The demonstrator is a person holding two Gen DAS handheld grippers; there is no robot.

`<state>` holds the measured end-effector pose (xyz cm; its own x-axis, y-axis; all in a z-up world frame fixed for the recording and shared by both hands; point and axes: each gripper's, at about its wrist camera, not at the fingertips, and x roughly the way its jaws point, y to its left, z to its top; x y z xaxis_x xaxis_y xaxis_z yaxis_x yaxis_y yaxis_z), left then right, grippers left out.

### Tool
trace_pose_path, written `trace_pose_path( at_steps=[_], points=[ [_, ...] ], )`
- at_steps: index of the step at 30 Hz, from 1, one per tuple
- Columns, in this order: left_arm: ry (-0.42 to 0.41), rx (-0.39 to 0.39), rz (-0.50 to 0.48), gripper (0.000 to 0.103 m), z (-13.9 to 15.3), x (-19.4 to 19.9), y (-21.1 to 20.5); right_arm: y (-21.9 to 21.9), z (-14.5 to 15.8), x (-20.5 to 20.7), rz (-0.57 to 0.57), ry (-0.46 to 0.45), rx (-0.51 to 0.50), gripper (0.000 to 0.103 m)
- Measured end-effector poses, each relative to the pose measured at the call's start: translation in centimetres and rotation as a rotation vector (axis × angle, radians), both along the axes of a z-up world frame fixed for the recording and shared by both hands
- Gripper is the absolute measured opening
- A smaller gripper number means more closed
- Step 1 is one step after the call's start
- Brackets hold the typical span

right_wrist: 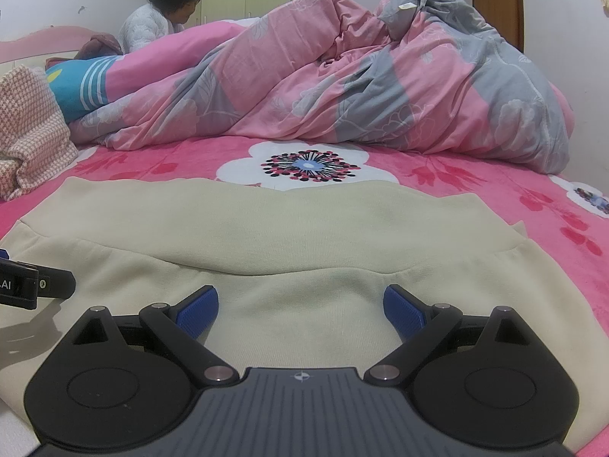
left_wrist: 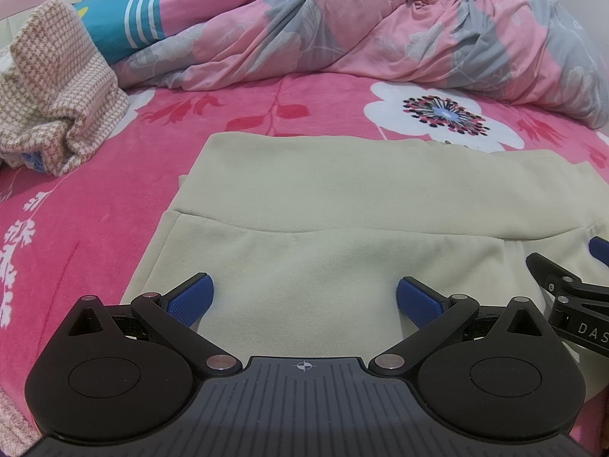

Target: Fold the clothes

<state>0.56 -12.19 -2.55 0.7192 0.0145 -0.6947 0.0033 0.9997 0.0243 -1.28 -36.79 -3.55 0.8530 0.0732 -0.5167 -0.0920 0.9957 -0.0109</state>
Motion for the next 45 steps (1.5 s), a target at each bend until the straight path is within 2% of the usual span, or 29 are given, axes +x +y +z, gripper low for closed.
trace_pose_path(
  at_steps=[6, 9, 12, 18, 21, 23, 24, 25, 26, 27, 28, 30, 33, 39, 42, 43, 45],
  points=[
    [-0.006, 0.000, -0.006, 0.103, 0.1, -0.1, 0.1, 0.0, 0.0, 0.0, 0.000, 0.000, 0.000, 0.096],
    [-0.031, -0.031, -0.001, 0.103, 0.7, -0.4, 0.4, 0.0, 0.0, 0.0, 0.000, 0.000, 0.000, 0.096],
    [-0.089, -0.093, 0.003, 0.103, 1.3, -0.6, 0.9, 0.0, 0.0, 0.0, 0.000, 0.000, -0.001, 0.096],
    [-0.139, -0.152, -0.073, 0.103, 1.6, 0.2, 0.7, 0.0, -0.1, 0.0, -0.002, 0.000, -0.003, 0.096],
    [-0.126, -0.171, -0.104, 0.102, 0.7, 0.2, 1.1, 0.1, -0.1, 0.0, -0.001, 0.000, -0.004, 0.096],
    [-0.113, -0.167, -0.116, 0.096, -0.4, 0.0, 1.9, 0.1, -0.1, 0.0, -0.002, 0.001, -0.004, 0.096],
    [-0.131, -0.159, -0.135, 0.093, -0.7, -0.5, 2.5, 0.1, -0.1, 0.0, -0.002, 0.001, -0.004, 0.096],
    [-0.154, -0.154, -0.151, 0.086, -0.8, -1.0, 3.2, 0.1, -0.1, 0.0, -0.002, 0.001, -0.004, 0.096],
    [-0.178, -0.157, -0.152, 0.087, -0.8, -1.6, 4.1, 0.1, 0.0, 0.0, -0.002, 0.001, -0.004, 0.096],
    [-0.190, -0.155, -0.116, 0.090, -0.8, -2.0, 5.3, 0.1, 0.0, 0.0, -0.002, 0.001, -0.004, 0.096],
    [-0.195, -0.147, -0.060, 0.099, -0.9, -2.3, 6.7, 0.1, 0.0, 0.0, -0.002, 0.001, -0.004, 0.096],
    [-0.201, -0.159, 0.024, 0.099, -0.9, -3.0, 9.2, 0.1, 0.0, 0.0, -0.002, 0.000, -0.004, 0.096],
    [-0.199, -0.274, 0.058, 0.094, -0.6, -4.3, 12.6, 0.1, 0.0, 0.1, -0.003, 0.000, -0.005, 0.096],
    [-0.364, -0.316, -0.181, 0.095, 2.2, -8.4, 10.6, 0.1, -0.1, 0.1, -0.004, -0.001, -0.004, 0.097],
    [-0.315, -0.308, -0.340, 0.095, 1.2, -8.9, 7.8, 0.1, -0.1, 0.1, -0.004, -0.002, -0.004, 0.097],
    [-0.285, -0.285, -0.364, 0.095, 0.5, -9.0, 7.0, 0.1, -0.1, 0.1, -0.004, -0.002, -0.004, 0.097],
    [-0.230, -0.216, -0.354, 0.093, -0.9, -8.9, 6.4, 0.1, -0.1, 0.1, -0.005, -0.004, -0.003, 0.097]
  ],
)
